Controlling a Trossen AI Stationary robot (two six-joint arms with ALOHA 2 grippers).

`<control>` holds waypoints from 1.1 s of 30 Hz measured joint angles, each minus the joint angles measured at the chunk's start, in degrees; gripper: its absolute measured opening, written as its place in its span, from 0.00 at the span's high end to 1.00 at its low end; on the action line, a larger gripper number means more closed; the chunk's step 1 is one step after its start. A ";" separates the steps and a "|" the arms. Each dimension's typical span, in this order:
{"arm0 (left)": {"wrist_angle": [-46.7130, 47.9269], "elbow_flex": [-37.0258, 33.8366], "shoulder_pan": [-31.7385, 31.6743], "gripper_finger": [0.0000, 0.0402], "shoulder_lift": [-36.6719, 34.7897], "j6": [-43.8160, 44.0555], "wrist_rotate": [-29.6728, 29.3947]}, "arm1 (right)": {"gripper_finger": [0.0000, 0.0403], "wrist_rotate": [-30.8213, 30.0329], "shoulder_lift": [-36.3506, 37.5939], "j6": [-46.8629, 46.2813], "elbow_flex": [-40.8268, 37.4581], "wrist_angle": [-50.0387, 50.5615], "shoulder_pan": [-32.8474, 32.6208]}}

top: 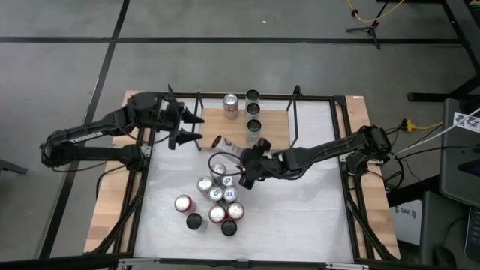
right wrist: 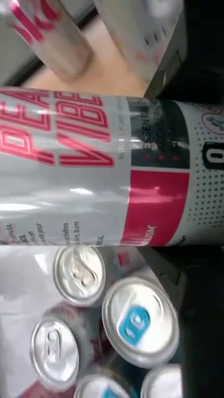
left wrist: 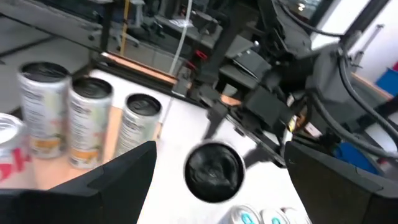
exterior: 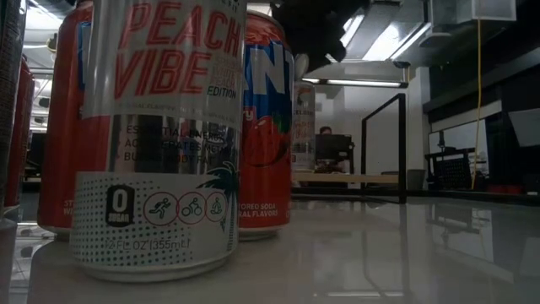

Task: Place canned beverage on shelf
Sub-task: Put the white pink soda can onto the shelf

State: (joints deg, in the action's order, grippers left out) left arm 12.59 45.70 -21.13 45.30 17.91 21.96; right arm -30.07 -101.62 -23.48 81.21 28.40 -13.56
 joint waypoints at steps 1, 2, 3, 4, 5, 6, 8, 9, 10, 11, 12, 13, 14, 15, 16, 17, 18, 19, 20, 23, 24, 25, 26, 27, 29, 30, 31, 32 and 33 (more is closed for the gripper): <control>0.01 -0.01 0.60 0.13 0.43 0.01 0.01 | 0.38 -0.64 0.00 0.81 0.00 -0.16 0.15; 0.01 0.00 1.18 0.13 0.90 0.01 -0.02 | 0.38 -1.23 -0.02 1.64 0.00 -0.29 0.18; 0.01 0.00 1.72 0.13 1.43 0.01 -0.20 | 0.38 -2.04 -0.02 2.58 0.00 -0.28 0.20; 0.05 -0.01 2.21 0.13 1.87 0.00 -0.40 | 0.38 -3.23 -0.04 3.79 0.00 -0.31 0.20; 0.03 -0.01 2.63 0.13 2.25 -0.02 -0.70 | 0.38 -4.46 -0.04 5.74 0.00 -0.38 0.12; 0.03 0.01 2.97 0.13 2.59 -0.03 -1.15 | 0.37 -5.46 -0.04 7.49 0.00 -0.65 0.09; 0.03 0.00 3.64 0.13 3.26 -0.37 -1.68 | 0.37 -6.49 -0.04 10.38 0.00 -1.49 0.05; 0.03 0.00 3.93 0.13 3.65 -0.44 -1.72 | 0.37 -6.48 -0.04 11.04 0.00 -1.93 0.05; 0.02 -0.01 4.23 0.13 4.05 -0.44 -1.73 | 0.37 -6.44 -0.04 11.90 0.00 -2.06 0.06; 0.04 -0.01 4.53 0.13 4.33 -0.46 -1.75 | 0.37 -6.49 -0.06 12.23 0.00 -2.07 0.11; 0.05 -0.01 4.80 0.13 4.60 -0.48 -1.79 | 0.37 -6.63 -0.09 13.06 0.00 -2.13 0.11; 0.03 -0.01 5.04 0.13 4.85 -0.46 -1.90 | 0.37 -6.81 -0.11 14.12 0.00 -2.34 0.10; 0.05 0.01 5.16 0.13 5.04 -0.48 -1.88 | 0.37 -6.85 -0.11 15.68 0.00 -2.64 0.09; 0.06 -0.01 5.37 0.13 5.24 -0.48 -1.92 | 0.37 -6.85 -0.11 17.01 0.00 -3.13 0.09; 0.05 0.00 5.49 0.13 5.43 -0.48 -1.92 | 0.37 -6.85 -0.11 18.06 0.00 -3.66 0.09; 0.07 -0.01 5.65 0.13 5.52 -0.48 -1.93 | 0.37 -6.90 -0.11 18.51 0.00 -4.23 0.09; 0.12 -0.01 5.87 0.13 5.62 -0.48 -1.99 | 0.37 -6.88 -0.11 19.08 0.00 -4.75 0.09; 0.12 0.00 6.09 0.13 5.72 -0.48 -2.01 | 0.37 -6.88 -0.11 19.55 0.00 -5.14 0.09; 0.14 0.01 6.31 0.13 5.74 -0.48 -2.01 | 0.37 -6.89 -0.11 20.11 0.00 -5.56 0.09; 0.20 0.00 7.04 0.13 5.74 -0.47 -2.66 | 0.37 -6.90 -0.11 22.30 0.00 -6.86 0.09; 0.20 -0.01 7.34 0.13 5.74 -0.46 -3.17 | 0.37 -6.88 -0.11 22.65 0.00 -7.26 0.09; 0.21 -0.01 7.60 0.13 5.74 -0.46 -3.60 | 0.37 -6.86 -0.13 22.82 0.00 -7.69 0.09; 0.23 -0.01 7.82 0.13 5.74 -0.46 -3.78 | 0.37 -6.87 -0.13 22.85 0.00 -7.96 0.09; 0.20 -0.01 8.02 0.13 5.74 -0.46 -3.89 | 0.37 -6.87 -0.13 22.66 0.00 -8.04 0.09; 0.20 -0.01 8.29 0.13 5.74 -0.44 -3.89 | 0.37 -6.86 -0.13 21.99 0.00 -8.16 0.15; 0.20 -0.01 8.46 0.13 5.74 -0.44 -3.89 | 0.37 -6.84 -0.13 21.41 0.00 -8.25 0.26; 0.19 0.00 8.61 0.13 5.74 -0.40 -3.99 | 0.37 -6.79 -0.13 20.85 0.00 -8.30 0.44; 0.15 -0.01 8.67 0.13 5.74 -0.40 -4.11 | 0.37 -6.62 -0.13 20.43 0.00 -8.28 0.46; 0.14 0.00 8.77 0.13 5.74 -0.36 -4.22 | 0.37 -6.18 -0.13 19.74 0.00 -8.28 0.48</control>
State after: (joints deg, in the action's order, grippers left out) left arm 12.73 45.70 -12.36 51.05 17.55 17.74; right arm -36.25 -101.75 -3.74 81.21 20.12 -13.08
